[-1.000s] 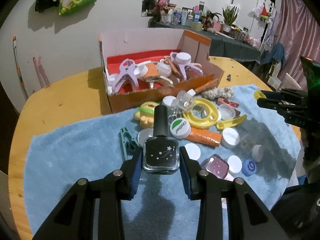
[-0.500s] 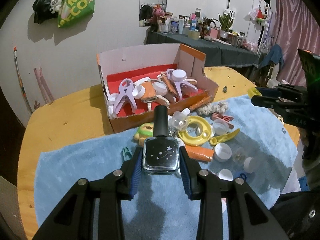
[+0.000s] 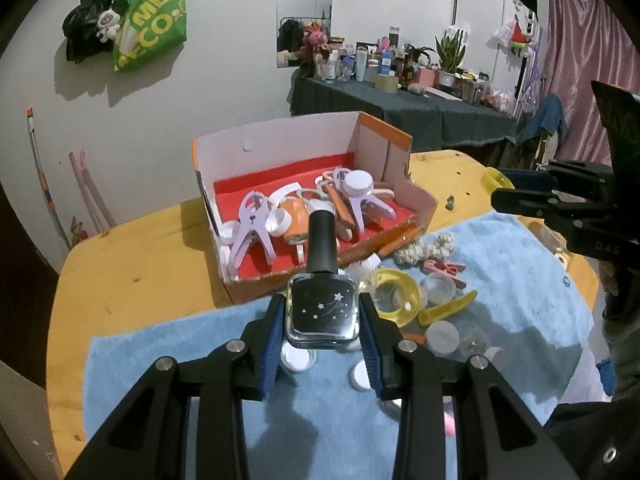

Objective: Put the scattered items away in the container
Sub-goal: 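Carry both held items over the red-lined cardboard box with both grippers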

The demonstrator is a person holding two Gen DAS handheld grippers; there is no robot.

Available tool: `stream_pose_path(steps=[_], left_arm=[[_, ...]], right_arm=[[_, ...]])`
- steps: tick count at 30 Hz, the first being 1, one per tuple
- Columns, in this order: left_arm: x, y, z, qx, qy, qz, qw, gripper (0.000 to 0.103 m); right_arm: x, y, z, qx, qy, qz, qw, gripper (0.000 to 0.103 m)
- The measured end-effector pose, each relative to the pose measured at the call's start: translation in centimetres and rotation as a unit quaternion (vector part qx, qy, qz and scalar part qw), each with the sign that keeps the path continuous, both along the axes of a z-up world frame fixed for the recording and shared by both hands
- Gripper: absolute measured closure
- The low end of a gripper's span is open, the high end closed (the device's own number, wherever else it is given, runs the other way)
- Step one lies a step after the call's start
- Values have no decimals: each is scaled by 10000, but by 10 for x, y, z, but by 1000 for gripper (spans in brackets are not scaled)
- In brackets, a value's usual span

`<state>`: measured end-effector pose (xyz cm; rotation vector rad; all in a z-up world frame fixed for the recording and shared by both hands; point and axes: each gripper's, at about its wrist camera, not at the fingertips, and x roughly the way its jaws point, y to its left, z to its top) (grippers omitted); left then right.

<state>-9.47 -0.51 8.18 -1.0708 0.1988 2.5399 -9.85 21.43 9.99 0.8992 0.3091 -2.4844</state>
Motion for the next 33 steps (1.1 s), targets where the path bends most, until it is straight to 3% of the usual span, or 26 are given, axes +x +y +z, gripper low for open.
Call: stream_pose_path(steps=[15, 33], left_arm=[[-39, 13, 17, -135, 102, 10, 9999, 65], [-101, 26, 3, -120, -63, 204, 9997, 65]], right_arm=[[-41, -25, 10, -95, -4, 236, 9997, 74], [-115, -44, -10, -185, -438, 93, 9988, 74]])
